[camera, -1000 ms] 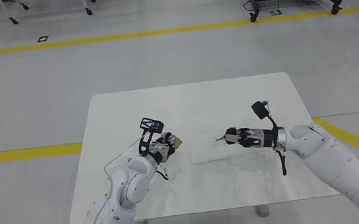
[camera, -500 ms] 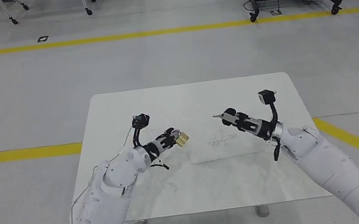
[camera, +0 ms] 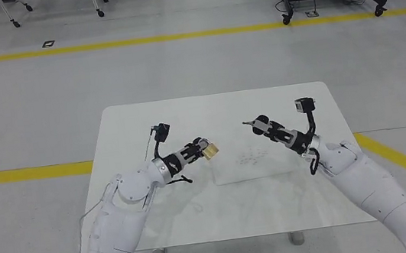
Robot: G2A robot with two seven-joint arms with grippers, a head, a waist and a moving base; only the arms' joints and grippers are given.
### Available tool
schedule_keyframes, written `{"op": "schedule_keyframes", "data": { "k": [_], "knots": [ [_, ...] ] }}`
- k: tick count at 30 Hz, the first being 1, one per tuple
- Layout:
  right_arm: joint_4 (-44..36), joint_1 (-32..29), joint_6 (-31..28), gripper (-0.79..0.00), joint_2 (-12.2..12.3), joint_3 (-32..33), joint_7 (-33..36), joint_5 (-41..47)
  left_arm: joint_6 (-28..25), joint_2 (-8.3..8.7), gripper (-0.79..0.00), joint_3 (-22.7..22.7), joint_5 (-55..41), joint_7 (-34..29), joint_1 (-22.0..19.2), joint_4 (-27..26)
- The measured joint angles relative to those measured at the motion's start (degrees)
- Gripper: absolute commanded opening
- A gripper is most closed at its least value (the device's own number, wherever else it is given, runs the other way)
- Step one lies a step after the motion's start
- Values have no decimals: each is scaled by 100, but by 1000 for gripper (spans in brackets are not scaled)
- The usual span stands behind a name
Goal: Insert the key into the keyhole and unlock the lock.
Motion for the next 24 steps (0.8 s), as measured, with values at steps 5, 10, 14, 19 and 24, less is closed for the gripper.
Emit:
{"op": "schedule_keyframes", "data": {
  "k": [5, 10, 14, 19, 24],
  "knots": [
    [-9, -2, 9, -785, -1, 2, -7, 4, 663, -151, -785, -107, -2102, -781, -766, 1060],
    [-186, 36, 232, -785, -45, 108, -185, 167, 1569, -384, -785, 100, -3700, -1344, -1806, 2590],
    [-148, 113, 322, -785, -115, 119, -268, 461, 1668, -627, -785, 443, -4372, -1835, -2590, 3709],
    [-146, 115, 326, -785, -116, 116, -264, 468, 1391, -651, -785, 514, -4259, -1911, -2751, 3973],
    [-155, 114, 331, -785, -117, 117, -268, 466, 1342, -646, -785, 561, -4123, -1761, -2660, 3927]
  ]
}}
